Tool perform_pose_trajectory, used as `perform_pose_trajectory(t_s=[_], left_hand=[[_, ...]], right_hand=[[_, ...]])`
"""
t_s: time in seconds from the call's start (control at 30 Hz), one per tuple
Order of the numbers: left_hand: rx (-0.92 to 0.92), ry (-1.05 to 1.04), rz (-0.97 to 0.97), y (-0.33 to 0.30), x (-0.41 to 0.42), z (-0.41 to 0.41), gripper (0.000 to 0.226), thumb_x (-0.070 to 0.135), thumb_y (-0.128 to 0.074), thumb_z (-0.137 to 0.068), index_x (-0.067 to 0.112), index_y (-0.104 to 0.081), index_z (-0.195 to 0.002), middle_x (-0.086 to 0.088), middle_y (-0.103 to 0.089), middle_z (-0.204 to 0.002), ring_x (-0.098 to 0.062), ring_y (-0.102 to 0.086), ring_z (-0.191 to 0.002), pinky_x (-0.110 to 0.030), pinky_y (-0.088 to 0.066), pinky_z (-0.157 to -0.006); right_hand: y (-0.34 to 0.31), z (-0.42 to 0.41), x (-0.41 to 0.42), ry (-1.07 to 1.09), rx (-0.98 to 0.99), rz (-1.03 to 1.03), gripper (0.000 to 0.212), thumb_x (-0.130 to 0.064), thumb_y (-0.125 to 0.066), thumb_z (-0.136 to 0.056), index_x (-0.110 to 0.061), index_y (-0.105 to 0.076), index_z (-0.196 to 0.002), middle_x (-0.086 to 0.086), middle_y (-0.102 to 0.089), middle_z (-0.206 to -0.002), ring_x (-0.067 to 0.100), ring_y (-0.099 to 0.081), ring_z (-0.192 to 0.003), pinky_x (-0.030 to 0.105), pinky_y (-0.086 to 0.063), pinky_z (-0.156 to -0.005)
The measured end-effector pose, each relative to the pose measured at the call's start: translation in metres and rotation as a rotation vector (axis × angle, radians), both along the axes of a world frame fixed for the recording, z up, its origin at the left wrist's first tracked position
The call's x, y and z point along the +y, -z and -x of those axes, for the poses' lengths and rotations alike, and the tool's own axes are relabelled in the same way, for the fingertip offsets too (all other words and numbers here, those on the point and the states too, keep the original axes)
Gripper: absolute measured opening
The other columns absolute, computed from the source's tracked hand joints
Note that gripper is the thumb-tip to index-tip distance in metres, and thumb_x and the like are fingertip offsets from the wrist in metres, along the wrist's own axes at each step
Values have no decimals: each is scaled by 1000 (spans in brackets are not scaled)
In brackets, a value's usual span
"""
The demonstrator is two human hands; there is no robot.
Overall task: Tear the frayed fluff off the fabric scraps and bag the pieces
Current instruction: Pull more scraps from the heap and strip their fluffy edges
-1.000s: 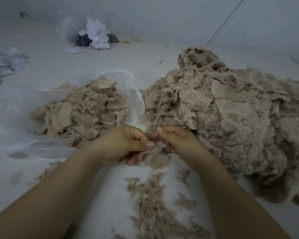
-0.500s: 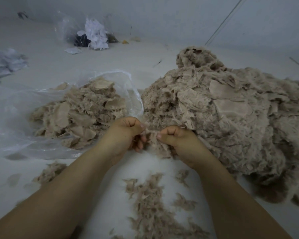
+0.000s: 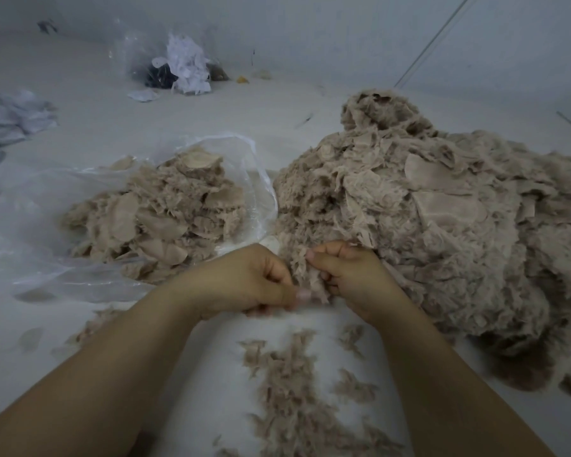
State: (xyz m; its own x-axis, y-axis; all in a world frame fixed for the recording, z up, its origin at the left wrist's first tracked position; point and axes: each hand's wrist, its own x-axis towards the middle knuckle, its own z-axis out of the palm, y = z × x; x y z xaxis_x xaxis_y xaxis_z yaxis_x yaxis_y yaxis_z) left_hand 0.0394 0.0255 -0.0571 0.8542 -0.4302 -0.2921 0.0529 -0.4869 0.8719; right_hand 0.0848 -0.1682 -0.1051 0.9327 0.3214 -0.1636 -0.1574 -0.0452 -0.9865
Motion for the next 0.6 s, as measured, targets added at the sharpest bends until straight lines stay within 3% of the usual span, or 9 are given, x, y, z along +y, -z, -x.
perform_pose_trajectory(t_s=[0.07, 0.17, 0.23, 0.3, 0.33, 0.4, 0.47, 0.53, 0.6], left_hand=[[-110, -261, 11, 6, -11, -4, 46, 52, -83, -63, 12, -63, -72, -1, -53, -51, -11, -45, -45, -21, -36, -42], [-211, -373, 61, 11, -23, -7, 35, 32, -81, -79, 6, -58, -84, 4, -57, -49, -9, -45, -36, -21, -35, -37], [-247, -385, 61, 11, -26, -7, 24, 23, -67, -93, 6, -58, -79, -3, -60, -50, -15, -49, -34, -22, -36, -35], [-238, -373, 58, 9, -28, -7, 28, 17, -56, -99, 7, -57, -73, -7, -62, -51, -18, -51, -34, -22, -38, -35], [-227, -361, 55, 8, -28, -7, 28, 14, -53, -100, 7, -57, -74, -7, -62, -51, -18, -52, -34, -22, -37, -35], [-204, -374, 80, 8, -28, -7, 25, 9, -51, -99, 5, -59, -77, -6, -60, -49, -16, -50, -33, -19, -35, -35], [-183, -440, 130, 9, -28, -8, 29, 11, -48, -102, 3, -57, -76, -5, -56, -47, -14, -45, -30, -17, -32, -35], [-161, -479, 152, 11, -27, -9, 35, 21, -46, -104, 3, -55, -76, -5, -57, -48, -15, -44, -31, -18, -31, -34], [-124, -450, 132, 11, -28, -8, 40, 37, -50, -101, 4, -56, -81, -7, -62, -53, -19, -49, -33, -19, -33, -34]], right_hand=[[-1, 0, -1, -8, -2, 14, 35, -17, -63, -94, -21, -69, -59, -3, -54, -51, 9, -48, -44, 20, -41, -44], [-1, 0, -1, -13, 0, 11, 35, -20, -62, -94, -20, -68, -59, 0, -54, -54, 10, -49, -48, 22, -41, -47], [-5, 1, 0, -25, 5, -26, 33, -31, -65, -92, -7, -67, -70, 16, -58, -66, 21, -54, -61, 30, -47, -59], [-8, 3, 1, -88, -12, -36, 57, -47, -69, -83, 10, -62, -90, 34, -62, -88, 32, -60, -79, 43, -52, -79], [-10, 5, 1, -114, -27, -20, 62, -51, -72, -78, 8, -60, -92, 36, -62, -94, 32, -61, -83, 46, -52, -84], [-13, 6, 1, -126, -57, 17, 47, -46, -78, -76, -3, -61, -85, 27, -61, -86, 29, -56, -80, 43, -48, -80], [-12, 6, 0, -118, -72, 29, 38, -32, -72, -88, 3, -59, -82, 18, -54, -77, 26, -47, -71, 36, -42, -68], [-10, 6, 0, -102, -66, 31, 39, -26, -63, -95, 11, -57, -83, 16, -50, -68, 25, -43, -62, 32, -40, -61], [-12, 6, 1, -98, -22, 13, 38, -27, -61, -96, 9, -61, -85, 15, -55, -65, 23, -50, -59, 30, -46, -60]])
